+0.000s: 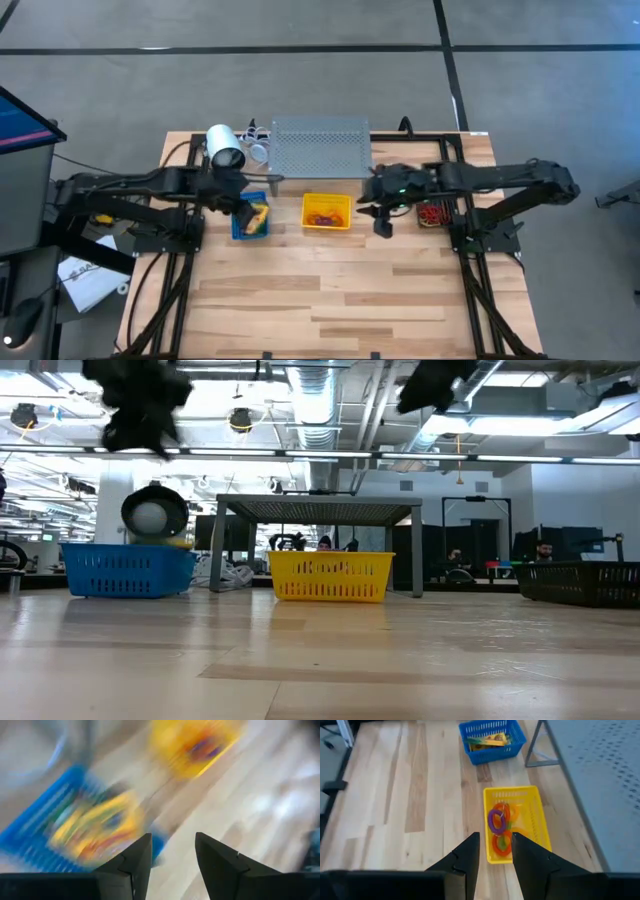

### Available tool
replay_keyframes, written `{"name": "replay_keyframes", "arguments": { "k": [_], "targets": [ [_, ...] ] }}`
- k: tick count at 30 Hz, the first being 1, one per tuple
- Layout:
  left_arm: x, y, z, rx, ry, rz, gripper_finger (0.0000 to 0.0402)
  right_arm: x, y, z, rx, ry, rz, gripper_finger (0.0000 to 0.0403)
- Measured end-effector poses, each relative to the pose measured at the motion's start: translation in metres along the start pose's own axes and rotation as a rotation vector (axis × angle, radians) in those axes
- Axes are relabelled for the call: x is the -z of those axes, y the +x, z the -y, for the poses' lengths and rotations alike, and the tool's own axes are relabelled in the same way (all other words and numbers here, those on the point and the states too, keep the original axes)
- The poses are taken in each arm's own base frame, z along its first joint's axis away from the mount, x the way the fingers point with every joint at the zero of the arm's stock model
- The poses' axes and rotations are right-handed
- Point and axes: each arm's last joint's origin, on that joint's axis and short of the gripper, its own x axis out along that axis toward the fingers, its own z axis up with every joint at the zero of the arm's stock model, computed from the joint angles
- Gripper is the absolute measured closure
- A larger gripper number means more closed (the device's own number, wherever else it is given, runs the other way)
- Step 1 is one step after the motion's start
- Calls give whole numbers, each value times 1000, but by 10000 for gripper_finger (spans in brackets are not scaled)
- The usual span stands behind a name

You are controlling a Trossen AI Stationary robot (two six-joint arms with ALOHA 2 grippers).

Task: Pick & Place Office Desk Supplies
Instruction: Put the yellow bin with spring keychains on the shelf

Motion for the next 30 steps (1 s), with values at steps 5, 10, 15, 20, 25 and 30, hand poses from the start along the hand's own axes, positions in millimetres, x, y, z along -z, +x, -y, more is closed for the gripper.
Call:
{"name": "replay_keyframes", "arguments": {
  "k": [5, 10, 15, 20, 25, 30],
  "targets": [
    [-15, -17, 24, 233, 208, 285, 254, 2, 43, -4, -19, -48, -84, 295],
    [-24, -23, 50, 368, 460, 495, 254, 9, 82, -2, -29, -41, -168, 295],
    [-25, -10, 58, 347, 575, 502, 254, 21, 112, -3, -21, -44, -257, 296],
    [-27, 6, 61, 297, 604, 472, 255, 30, 133, -4, -19, -49, -308, 296],
    [-28, 14, 64, 288, 611, 459, 255, 39, 149, -5, -13, -57, -358, 296],
    [-28, 13, 64, 293, 609, 468, 255, 45, 158, -7, -14, -87, -393, 296]
  ]
}}
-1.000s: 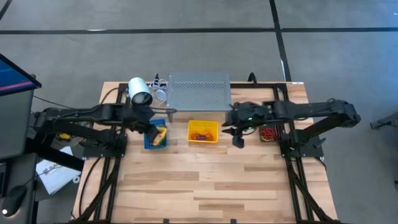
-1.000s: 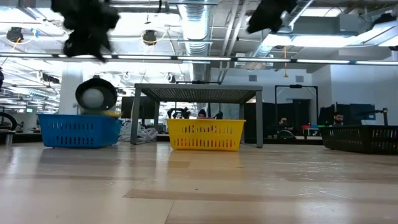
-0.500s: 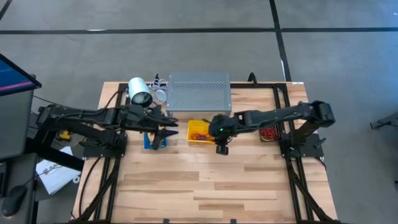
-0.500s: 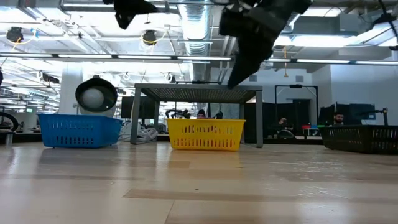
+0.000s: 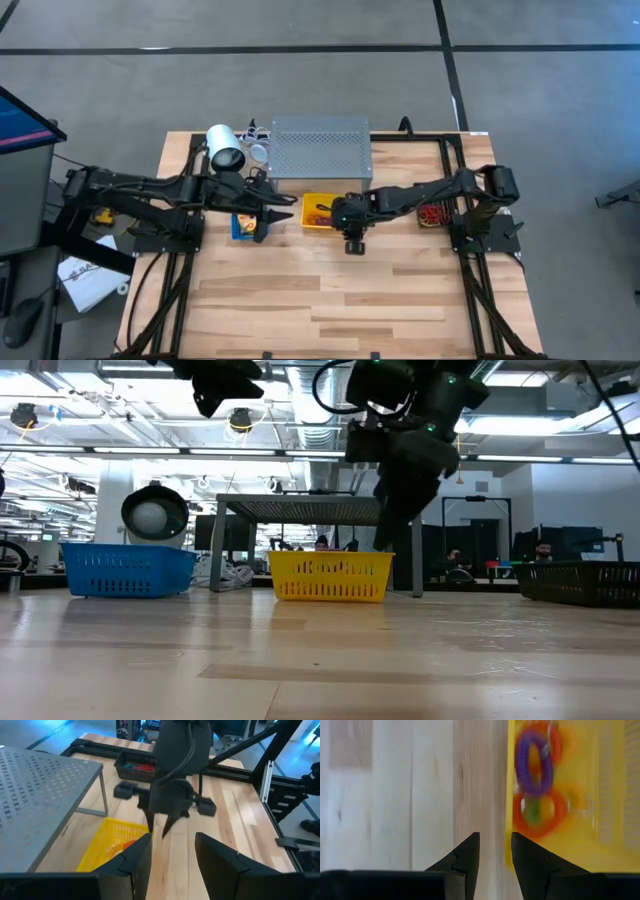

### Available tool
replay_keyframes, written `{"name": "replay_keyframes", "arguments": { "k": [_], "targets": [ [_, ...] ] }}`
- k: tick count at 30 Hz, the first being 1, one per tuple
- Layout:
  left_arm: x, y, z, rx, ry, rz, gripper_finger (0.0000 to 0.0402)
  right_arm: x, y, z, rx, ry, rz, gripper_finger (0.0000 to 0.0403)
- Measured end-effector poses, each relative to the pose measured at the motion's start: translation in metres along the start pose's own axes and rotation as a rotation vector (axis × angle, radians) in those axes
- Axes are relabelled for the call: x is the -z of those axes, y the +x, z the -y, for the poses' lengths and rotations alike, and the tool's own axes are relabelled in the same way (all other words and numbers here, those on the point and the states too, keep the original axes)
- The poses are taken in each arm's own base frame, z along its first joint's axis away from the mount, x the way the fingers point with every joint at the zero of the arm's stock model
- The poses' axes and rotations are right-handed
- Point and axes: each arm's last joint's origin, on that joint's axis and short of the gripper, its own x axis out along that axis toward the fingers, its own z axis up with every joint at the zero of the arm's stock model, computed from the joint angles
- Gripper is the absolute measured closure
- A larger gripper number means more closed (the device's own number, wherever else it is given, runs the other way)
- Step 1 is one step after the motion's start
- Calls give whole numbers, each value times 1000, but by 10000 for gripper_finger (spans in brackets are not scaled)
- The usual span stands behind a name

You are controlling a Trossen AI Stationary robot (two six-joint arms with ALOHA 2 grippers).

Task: Pick & Place Office Desk Supplies
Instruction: Put the yellow bin with spring keychains on the shelf

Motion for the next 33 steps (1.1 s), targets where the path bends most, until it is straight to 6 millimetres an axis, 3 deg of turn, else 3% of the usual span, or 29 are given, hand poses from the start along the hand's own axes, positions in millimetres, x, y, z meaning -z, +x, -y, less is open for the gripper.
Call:
{"name": "replay_keyframes", "arguments": {
  "k": [7, 21, 33],
  "targets": [
    [-2, -1, 0, 3, -2, 15, 255, 1, 11, -1, 7, -32, -21, 296],
    [-3, -1, 0, 6, -3, 29, 255, -2, 12, -1, 24, -55, 5, 296],
    [-3, -1, 0, 6, -3, 26, 255, 2, 34, -1, 25, -56, -40, 299]
  ]
}}
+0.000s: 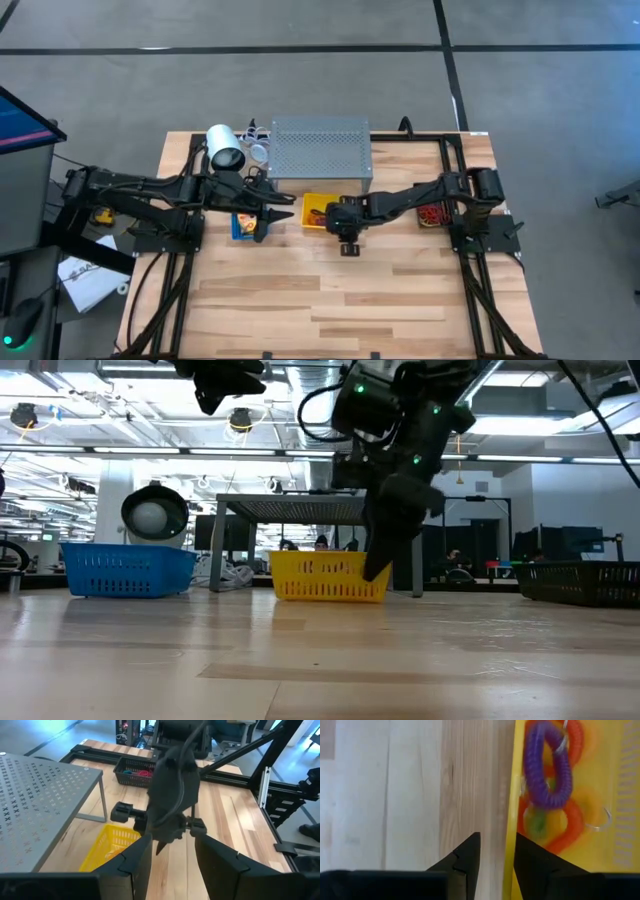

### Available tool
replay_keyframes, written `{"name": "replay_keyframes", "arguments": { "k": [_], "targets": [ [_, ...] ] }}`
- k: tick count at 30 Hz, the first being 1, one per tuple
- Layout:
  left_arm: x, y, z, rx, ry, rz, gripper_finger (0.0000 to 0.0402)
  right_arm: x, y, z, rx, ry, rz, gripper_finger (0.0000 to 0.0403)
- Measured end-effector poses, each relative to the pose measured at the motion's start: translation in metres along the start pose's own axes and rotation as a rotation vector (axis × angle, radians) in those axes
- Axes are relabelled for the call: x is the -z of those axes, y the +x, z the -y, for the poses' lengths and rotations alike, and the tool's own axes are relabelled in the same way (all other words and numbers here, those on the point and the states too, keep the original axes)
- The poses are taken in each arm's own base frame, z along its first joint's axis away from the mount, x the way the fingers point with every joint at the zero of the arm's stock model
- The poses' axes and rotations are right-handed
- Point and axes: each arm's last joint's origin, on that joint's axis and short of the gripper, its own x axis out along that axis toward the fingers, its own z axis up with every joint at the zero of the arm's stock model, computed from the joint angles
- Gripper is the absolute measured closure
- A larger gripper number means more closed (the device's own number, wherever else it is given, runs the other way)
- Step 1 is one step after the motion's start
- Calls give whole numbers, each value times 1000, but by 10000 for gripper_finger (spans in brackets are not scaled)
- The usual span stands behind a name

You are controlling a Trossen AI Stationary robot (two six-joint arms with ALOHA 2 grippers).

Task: Pick & Place Office Desk Supplies
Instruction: Put the yellow bin with spring keychains on the shelf

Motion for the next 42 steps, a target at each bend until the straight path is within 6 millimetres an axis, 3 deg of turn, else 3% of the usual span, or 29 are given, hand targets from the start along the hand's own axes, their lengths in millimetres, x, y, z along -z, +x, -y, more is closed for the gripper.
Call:
{"name": "replay_keyframes", "arguments": {
  "k": [4, 9, 17, 25, 33, 42],
  "targets": [
    [0, 0, 0, 0, 0, 1, 255, 3, 12, -1, -1, -12, -34, 327],
    [0, 0, 0, 0, 0, -1, 255, 5, 18, -2, -2, -66, -61, 394],
    [0, 0, 0, 0, 0, 0, 255, -2, 9, -8, 14, -94, -100, 401],
    [0, 0, 0, 0, 0, 0, 255, -24, -17, -23, 33, -168, -104, 402],
    [0, 0, 0, 1, 0, 0, 255, -43, -54, -38, 59, -297, -154, 402],
    [4, 0, -1, -5, 5, -46, 255, -51, -102, -32, 176, -487, -262, 403]
  ]
}}
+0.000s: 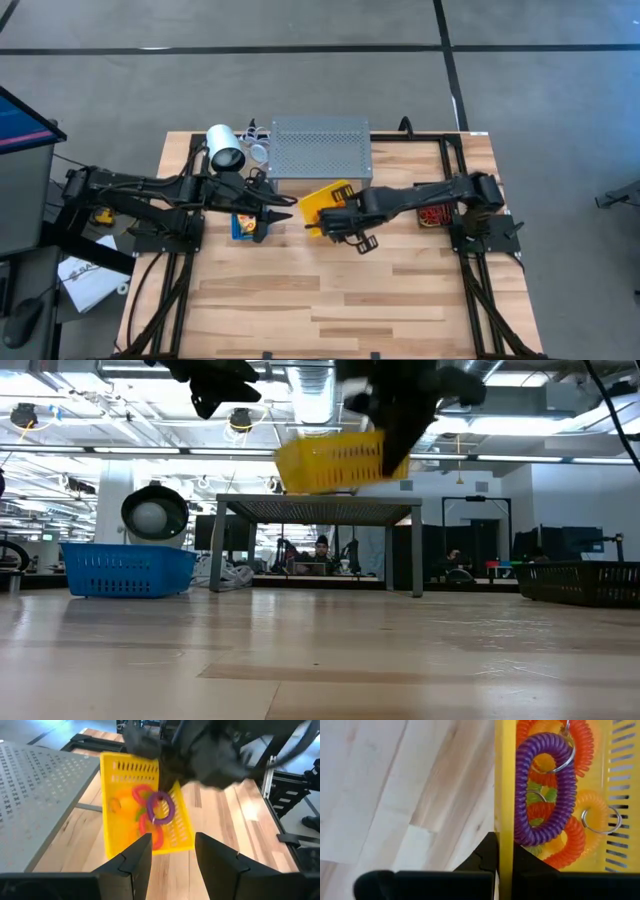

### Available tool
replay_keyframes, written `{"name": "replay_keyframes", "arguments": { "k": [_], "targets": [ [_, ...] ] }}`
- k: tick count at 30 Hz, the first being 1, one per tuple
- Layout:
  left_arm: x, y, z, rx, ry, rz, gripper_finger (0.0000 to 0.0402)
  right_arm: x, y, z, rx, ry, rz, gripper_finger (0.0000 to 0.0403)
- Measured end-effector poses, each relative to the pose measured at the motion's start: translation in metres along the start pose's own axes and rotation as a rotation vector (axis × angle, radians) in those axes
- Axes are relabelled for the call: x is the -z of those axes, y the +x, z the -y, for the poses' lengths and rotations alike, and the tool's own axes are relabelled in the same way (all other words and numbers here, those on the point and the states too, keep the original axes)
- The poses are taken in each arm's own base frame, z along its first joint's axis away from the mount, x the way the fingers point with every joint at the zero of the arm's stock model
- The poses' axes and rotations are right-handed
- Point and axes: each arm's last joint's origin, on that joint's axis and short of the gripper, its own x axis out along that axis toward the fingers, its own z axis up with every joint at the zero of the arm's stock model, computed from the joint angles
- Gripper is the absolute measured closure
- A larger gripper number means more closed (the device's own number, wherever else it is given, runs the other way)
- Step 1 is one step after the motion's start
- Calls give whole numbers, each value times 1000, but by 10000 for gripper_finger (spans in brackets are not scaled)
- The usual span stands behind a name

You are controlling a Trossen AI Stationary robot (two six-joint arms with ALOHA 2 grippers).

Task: Pick & Place Office Desk Supplies
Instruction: Put the yellow bin with spring keychains on the shelf

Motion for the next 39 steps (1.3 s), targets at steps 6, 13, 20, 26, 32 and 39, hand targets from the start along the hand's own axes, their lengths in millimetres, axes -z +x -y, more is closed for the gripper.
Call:
{"name": "replay_keyframes", "arguments": {
  "k": [6, 13, 20, 26, 32, 39],
  "targets": [
    [0, 0, 0, 0, 0, -2, 255, 14, -37, 11, 39, -29, 101, 403],
    [-1, -4, 1, 33, 20, 4, 255, 44, -76, 34, 105, 26, 235, 403],
    [-8, -5, 2, 47, 12, 76, 255, 59, -87, 53, 69, 45, 331, 403],
    [-11, -6, -2, -88, 4, 117, 255, 70, -78, 83, 14, 325, 387, 403],
    [-11, -6, -6, -248, 2, 141, 255, 72, -60, 103, -64, 574, 389, 403],
    [-12, -7, -6, -251, -2, 148, 255, 75, -36, 129, -7, 872, 303, 403]
  ]
}}
